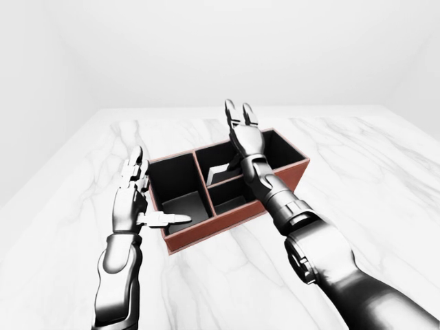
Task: Pick up the book and place it in the front compartment of the caddy.
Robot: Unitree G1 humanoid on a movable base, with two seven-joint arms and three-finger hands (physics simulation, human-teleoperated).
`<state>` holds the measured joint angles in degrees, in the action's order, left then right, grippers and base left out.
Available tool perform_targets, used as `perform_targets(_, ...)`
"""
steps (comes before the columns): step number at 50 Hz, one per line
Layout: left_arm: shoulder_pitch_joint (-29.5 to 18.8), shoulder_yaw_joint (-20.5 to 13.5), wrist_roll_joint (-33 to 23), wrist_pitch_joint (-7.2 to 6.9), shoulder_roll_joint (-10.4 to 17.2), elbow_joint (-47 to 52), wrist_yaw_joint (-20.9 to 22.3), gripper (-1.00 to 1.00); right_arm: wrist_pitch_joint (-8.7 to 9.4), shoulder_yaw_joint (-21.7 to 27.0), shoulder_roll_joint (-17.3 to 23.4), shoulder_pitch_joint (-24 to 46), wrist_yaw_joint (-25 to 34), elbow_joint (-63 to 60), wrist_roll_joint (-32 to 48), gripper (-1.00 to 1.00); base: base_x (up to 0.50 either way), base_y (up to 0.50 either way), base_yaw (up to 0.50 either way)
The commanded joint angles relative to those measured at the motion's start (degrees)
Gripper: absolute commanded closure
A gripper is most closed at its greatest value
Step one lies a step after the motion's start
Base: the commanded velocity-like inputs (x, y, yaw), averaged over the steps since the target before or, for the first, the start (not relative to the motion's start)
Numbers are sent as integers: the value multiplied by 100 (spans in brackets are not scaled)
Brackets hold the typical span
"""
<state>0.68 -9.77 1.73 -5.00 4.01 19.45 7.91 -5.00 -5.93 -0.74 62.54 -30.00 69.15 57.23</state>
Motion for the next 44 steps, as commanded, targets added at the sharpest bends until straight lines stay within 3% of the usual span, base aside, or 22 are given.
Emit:
perform_targets(1,5,22,-19,0,-9,9,-3,-98,0,76,54,-27,15,-164,-148,-100,0,0,0)
perform_targets(20,-11,36,-39,0,-10,-106,-11,-97,0,188,112,-531,982,-1838,-882,-100,0,0,0)
perform_targets(37,24,30,-36,0,-16,-12,-13,-98,0,281,20,-1451,2271,-4526,-1536,-100,0,0,0)
perform_targets(44,26,29,-37,0,-22,22,-17,-97,475,244,-32,-1905,2685,-5638,-1717,-100,0,0,0)
